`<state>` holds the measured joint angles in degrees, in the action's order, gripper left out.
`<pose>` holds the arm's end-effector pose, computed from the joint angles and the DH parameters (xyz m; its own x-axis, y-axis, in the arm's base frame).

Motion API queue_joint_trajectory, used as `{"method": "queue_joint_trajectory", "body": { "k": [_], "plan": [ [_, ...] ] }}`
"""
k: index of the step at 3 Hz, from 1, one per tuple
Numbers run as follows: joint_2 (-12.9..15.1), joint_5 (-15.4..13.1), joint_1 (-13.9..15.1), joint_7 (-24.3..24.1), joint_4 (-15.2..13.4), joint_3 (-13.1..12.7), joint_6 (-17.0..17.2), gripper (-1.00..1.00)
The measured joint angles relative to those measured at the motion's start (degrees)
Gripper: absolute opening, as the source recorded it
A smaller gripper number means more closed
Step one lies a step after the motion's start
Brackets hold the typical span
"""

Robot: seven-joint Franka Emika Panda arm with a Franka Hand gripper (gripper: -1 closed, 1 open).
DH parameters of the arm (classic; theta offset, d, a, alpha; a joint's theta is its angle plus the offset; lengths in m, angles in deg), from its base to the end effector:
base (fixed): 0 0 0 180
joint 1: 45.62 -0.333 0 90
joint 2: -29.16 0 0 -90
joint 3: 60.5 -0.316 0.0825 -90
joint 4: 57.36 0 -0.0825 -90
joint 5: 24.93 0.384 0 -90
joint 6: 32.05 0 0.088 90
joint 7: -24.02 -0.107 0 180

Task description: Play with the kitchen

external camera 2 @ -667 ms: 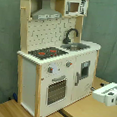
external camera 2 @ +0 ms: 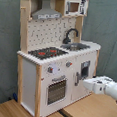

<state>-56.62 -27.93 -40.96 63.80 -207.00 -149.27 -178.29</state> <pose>0.1207 0.4208 0.3352 0.0755 0.7481 -0.6593 0.1265 0.6486 0.7505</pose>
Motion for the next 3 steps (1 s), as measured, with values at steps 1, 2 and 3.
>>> {"method": "queue_joint_trajectory", "body": {
  "k": [1,2,3],
  "plan": [
    [0.0,0.0,4.56,-1.1,-0.17,0.25,-3.7,1.0],
    [0.0,0.0,7.47,-5.1,-2.15,0.25,-7.4,1.0],
    [0.0,0.0,7.63,-10.03,-5.39,0.25,-10.51,1.0]
  ]
}}
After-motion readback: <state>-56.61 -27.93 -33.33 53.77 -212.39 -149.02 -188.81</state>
